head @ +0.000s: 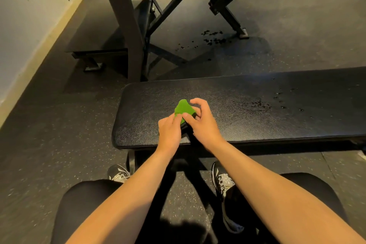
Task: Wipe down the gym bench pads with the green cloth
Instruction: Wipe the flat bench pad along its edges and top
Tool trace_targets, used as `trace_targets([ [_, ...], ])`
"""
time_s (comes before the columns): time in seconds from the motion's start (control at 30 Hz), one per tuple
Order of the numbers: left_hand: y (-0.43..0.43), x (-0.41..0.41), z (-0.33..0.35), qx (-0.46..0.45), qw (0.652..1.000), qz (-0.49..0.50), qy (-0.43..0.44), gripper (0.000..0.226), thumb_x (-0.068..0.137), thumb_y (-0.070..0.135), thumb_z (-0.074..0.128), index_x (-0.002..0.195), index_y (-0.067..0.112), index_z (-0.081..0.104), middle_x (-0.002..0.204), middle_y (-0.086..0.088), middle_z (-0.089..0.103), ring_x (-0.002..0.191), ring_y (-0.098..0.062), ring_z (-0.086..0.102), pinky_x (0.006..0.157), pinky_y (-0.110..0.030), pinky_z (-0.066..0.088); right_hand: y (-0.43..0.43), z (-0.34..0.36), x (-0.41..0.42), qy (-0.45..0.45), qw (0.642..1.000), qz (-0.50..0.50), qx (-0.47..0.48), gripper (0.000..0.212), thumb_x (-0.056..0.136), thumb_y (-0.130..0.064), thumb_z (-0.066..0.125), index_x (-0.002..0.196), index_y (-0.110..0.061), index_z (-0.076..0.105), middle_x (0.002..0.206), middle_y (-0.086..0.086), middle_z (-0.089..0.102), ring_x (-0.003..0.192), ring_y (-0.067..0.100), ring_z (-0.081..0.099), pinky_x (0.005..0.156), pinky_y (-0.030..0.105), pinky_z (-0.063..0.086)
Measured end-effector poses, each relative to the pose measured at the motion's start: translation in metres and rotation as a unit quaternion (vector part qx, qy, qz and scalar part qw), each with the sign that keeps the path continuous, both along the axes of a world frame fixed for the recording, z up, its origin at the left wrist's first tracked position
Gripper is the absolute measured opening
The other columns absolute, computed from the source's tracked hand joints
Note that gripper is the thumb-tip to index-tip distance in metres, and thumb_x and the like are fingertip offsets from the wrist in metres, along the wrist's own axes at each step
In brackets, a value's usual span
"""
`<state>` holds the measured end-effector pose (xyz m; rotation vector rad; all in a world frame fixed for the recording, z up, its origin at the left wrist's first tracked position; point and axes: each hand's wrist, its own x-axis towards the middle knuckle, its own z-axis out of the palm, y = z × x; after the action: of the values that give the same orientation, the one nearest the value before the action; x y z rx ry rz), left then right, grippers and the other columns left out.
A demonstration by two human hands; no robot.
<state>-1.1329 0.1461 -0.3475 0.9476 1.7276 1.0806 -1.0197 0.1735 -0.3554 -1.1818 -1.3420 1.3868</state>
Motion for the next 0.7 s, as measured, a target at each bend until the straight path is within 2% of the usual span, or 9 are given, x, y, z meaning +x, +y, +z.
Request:
trace_targets([
  [0.07, 0.001, -0.003, -0.002, -0.005, 1.0, 0.025, 0.008, 0.034, 0.098, 0.023, 0.047, 0.085, -0.006, 0.059, 0.086, -0.008, 0.047, 0.076, -0.014, 0.042, 0.054, -0.017, 0.034, -0.001, 0.003, -0.003, -0.012, 0.999, 0.031, 0.011, 0.034, 0.093, -0.01, 0.065, 0.123, -0.02, 0.054, 0.119, -0.004, 0.066, 0.109, 0.004, 0.062, 0.094, 0.025, 0.048],
  [0.13, 0.0, -0.006, -0.003, -0.016, 1.0, 0.023, 0.008, 0.032, 0.099, 0.016, 0.044, 0.088, -0.01, 0.059, 0.082, -0.007, 0.048, 0.072, -0.016, 0.042, 0.05, -0.016, 0.033, -0.001, 0.0, -0.006, -0.079, 0.993, 0.075, 0.044, 0.032, 0.096, -0.014, 0.062, 0.126, -0.023, 0.059, 0.125, -0.003, 0.062, 0.113, 0.004, 0.057, 0.094, 0.022, 0.043],
  [0.2, -0.004, -0.009, 0.0, -0.028, 0.999, 0.005, 0.026, 0.032, 0.103, 0.017, 0.038, 0.09, 0.003, 0.063, 0.081, -0.001, 0.057, 0.072, -0.011, 0.048, 0.057, -0.016, 0.036, 0.002, -0.007, -0.01, -0.137, 0.982, 0.115, 0.062, 0.036, 0.099, -0.02, 0.057, 0.133, -0.034, 0.057, 0.143, -0.001, 0.053, 0.136, 0.011, 0.041, 0.11, 0.028, 0.034],
  [0.27, -0.009, -0.011, -0.002, -0.023, 0.999, 0.007, 0.021, 0.032, 0.105, 0.023, 0.035, 0.098, 0.013, 0.065, 0.096, -0.003, 0.065, 0.084, -0.011, 0.055, 0.073, -0.024, 0.042, 0.001, -0.011, -0.013, -0.165, 0.974, 0.145, 0.058, 0.043, 0.102, -0.024, 0.052, 0.142, -0.038, 0.048, 0.158, -0.005, 0.034, 0.147, 0.008, 0.018, 0.117, 0.026, 0.017],
  [0.37, -0.011, -0.02, -0.01, -0.018, 0.999, 0.034, 0.018, 0.032, 0.103, 0.025, 0.035, 0.096, 0.012, 0.063, 0.098, -0.008, 0.065, 0.091, -0.018, 0.054, 0.079, -0.037, 0.043, -0.001, -0.01, -0.021, -0.142, 0.973, 0.169, 0.064, 0.048, 0.103, -0.017, 0.05, 0.148, -0.031, 0.044, 0.146, -0.006, 0.043, 0.137, 0.002, 0.032, 0.107, 0.01, 0.022],
  [0.47, -0.009, -0.029, -0.01, -0.08, 0.989, 0.067, 0.106, 0.029, 0.101, 0.03, 0.037, 0.088, 0.016, 0.06, 0.096, -0.001, 0.056, 0.104, -0.023, 0.045, 0.077, -0.031, 0.028, 0.003, -0.011, -0.032, -0.162, 0.972, 0.156, 0.068, 0.049, 0.1, -0.013, 0.053, 0.146, -0.028, 0.047, 0.133, -0.002, 0.053, 0.121, 0.006, 0.046, 0.093, 0.001, 0.029],
  [0.53, -0.012, -0.035, -0.008, -0.086, 0.978, 0.147, 0.117, 0.018, 0.095, 0.032, 0.048, 0.102, 0.023, 0.061, 0.109, 0.008, 0.051, 0.12, -0.021, 0.04, 0.093, -0.025, 0.028, 0.008, -0.014, -0.043, -0.193, 0.968, 0.134, 0.092, 0.047, 0.098, -0.013, 0.056, 0.143, -0.026, 0.051, 0.127, 0.001, 0.057, 0.117, 0.011, 0.05, 0.091, 0.008, 0.032],
  [0.6, -0.021, -0.041, -0.009, -0.058, 0.973, 0.179, 0.136, 0.019, 0.095, 0.029, 0.051, 0.113, 0.033, 0.056, 0.126, 0.008, 0.046, 0.133, -0.019, 0.031, 0.114, -0.033, 0.023, 0.008, -0.016, -0.057, -0.217, 0.962, 0.121, 0.11, 0.045, 0.098, -0.011, 0.056, 0.14, -0.025, 0.055, 0.114, 0.003, 0.056, 0.107, 0.014, 0.051, 0.089, 0.016, 0.035],
  [0.7, -0.033, -0.061, -0.027, -0.047, 0.953, 0.152, 0.257, 0.042, 0.101, 0.019, 0.045, 0.143, 0.022, 0.05, 0.155, -0.004, 0.034, 0.143, -0.024, 0.021, 0.12, -0.038, 0.015, 0.004, -0.023, -0.087, -0.259, 0.941, 0.176, 0.131, 0.044, 0.097, -0.012, 0.054, 0.139, -0.025, 0.057, 0.114, 0.007, 0.049, 0.108, 0.021, 0.049, 0.096, 0.026, 0.037],
])
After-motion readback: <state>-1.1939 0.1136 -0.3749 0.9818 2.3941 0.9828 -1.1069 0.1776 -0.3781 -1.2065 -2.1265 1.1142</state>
